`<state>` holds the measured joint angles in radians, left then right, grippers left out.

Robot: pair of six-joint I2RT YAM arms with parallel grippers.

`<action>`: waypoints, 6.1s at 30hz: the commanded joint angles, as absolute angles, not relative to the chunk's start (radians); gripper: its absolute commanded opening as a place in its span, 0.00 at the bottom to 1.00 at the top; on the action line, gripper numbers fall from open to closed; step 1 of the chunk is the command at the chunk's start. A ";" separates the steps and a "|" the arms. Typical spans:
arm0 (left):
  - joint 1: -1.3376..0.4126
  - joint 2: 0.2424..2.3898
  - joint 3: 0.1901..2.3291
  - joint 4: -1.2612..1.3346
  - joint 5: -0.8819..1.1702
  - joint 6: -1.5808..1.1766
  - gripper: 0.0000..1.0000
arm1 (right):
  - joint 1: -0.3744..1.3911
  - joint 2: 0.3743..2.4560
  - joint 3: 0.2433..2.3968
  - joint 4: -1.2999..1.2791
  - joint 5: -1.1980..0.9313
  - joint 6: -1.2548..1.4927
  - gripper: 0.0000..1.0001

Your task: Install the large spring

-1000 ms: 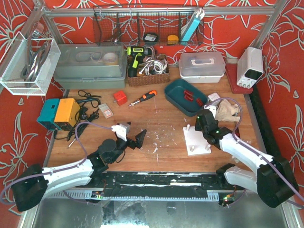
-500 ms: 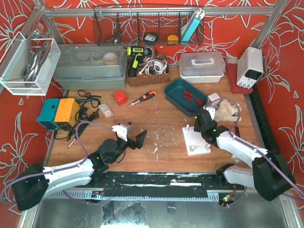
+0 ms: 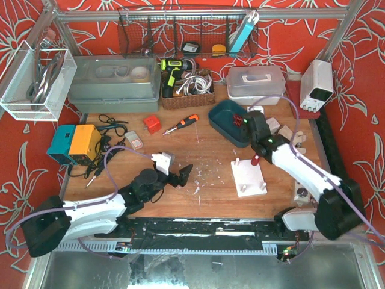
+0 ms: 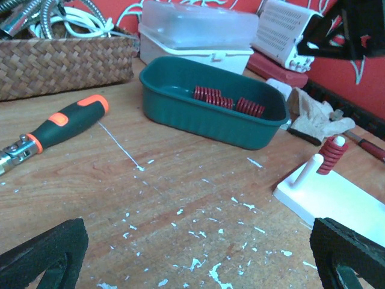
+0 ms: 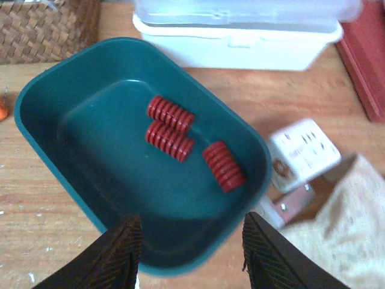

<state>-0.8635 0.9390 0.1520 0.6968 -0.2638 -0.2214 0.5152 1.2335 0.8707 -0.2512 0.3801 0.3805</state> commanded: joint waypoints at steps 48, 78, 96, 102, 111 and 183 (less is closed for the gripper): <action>-0.864 0.885 0.153 0.689 -0.233 -0.226 1.00 | 0.364 2.259 1.790 -0.766 0.135 -0.242 0.36; -0.863 0.909 0.151 0.721 -0.212 -0.225 0.96 | 0.364 1.933 1.662 -0.680 0.034 -0.031 0.00; -0.863 0.696 0.089 0.723 -0.286 -0.345 0.68 | 0.614 1.281 1.030 -0.200 -0.106 0.560 0.00; -0.864 0.683 0.156 0.708 -0.171 -0.376 0.66 | 0.771 1.182 0.900 -0.067 -0.061 0.800 0.00; -0.881 0.755 0.199 0.766 -0.085 -0.293 0.77 | 0.915 1.150 0.827 0.084 0.041 0.949 0.00; -0.888 1.023 0.136 1.214 0.106 0.137 0.00 | 1.121 1.071 0.895 -0.079 0.046 0.600 0.38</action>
<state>-0.8875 1.0206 0.1360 1.1427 0.0925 0.1135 1.1255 1.0813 0.9020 -0.0872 0.0296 0.6170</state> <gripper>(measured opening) 0.305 0.383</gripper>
